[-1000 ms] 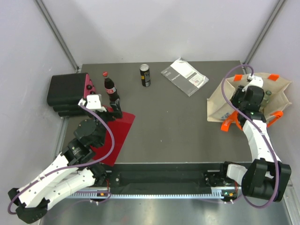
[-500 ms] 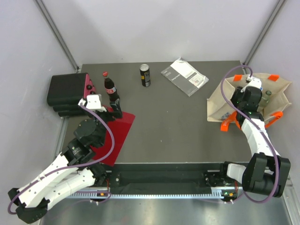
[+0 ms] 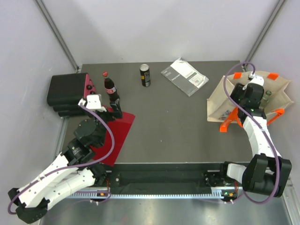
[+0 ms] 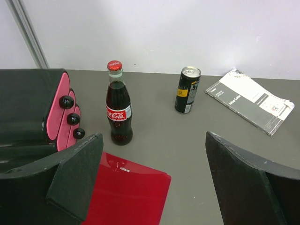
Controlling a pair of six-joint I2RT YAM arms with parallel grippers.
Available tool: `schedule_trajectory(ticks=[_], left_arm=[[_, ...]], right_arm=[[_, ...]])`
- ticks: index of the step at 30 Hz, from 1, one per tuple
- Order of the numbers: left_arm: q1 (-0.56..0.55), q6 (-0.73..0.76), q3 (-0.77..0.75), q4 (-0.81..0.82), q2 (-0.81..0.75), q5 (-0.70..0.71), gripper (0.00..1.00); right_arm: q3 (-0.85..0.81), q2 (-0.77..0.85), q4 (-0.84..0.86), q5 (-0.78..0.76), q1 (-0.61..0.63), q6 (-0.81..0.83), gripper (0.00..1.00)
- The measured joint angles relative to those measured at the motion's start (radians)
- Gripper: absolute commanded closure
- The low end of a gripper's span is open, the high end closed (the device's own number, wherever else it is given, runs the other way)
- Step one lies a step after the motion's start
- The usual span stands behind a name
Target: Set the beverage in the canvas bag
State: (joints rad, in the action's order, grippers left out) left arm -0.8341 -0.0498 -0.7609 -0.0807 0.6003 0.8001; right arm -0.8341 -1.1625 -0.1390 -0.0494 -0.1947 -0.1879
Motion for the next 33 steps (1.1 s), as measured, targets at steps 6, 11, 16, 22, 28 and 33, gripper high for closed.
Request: schedule_trajectory(ticks=[6, 11, 16, 22, 28, 33], left_arm=[[0.000, 0.000, 0.000, 0.000, 0.000, 0.000, 0.06], [0.000, 0.000, 0.000, 0.000, 0.000, 0.000, 0.06], [0.000, 0.000, 0.000, 0.000, -0.001, 0.000, 0.06], [0.000, 0.000, 0.000, -0.001, -0.003, -0.003, 0.06], [0.000, 0.000, 0.000, -0.001, -0.003, -0.004, 0.06], [0.000, 0.000, 0.000, -0.001, -0.014, -0.004, 0.06]], right_arm=[[-0.085, 0.026, -0.088, -0.006, 0.000, -0.001, 0.41], [-0.185, 0.080, -0.148, -0.005, 0.000, -0.014, 0.40], [-0.261, 0.119, -0.187, 0.001, 0.012, -0.034, 0.39], [-0.338, 0.121, -0.215, -0.041, 0.161, -0.045, 0.37], [-0.448, 0.023, -0.163, -0.112, 0.496, -0.037, 0.36], [-0.554, -0.217, -0.031, -0.140, 0.686, 0.013, 0.30]])
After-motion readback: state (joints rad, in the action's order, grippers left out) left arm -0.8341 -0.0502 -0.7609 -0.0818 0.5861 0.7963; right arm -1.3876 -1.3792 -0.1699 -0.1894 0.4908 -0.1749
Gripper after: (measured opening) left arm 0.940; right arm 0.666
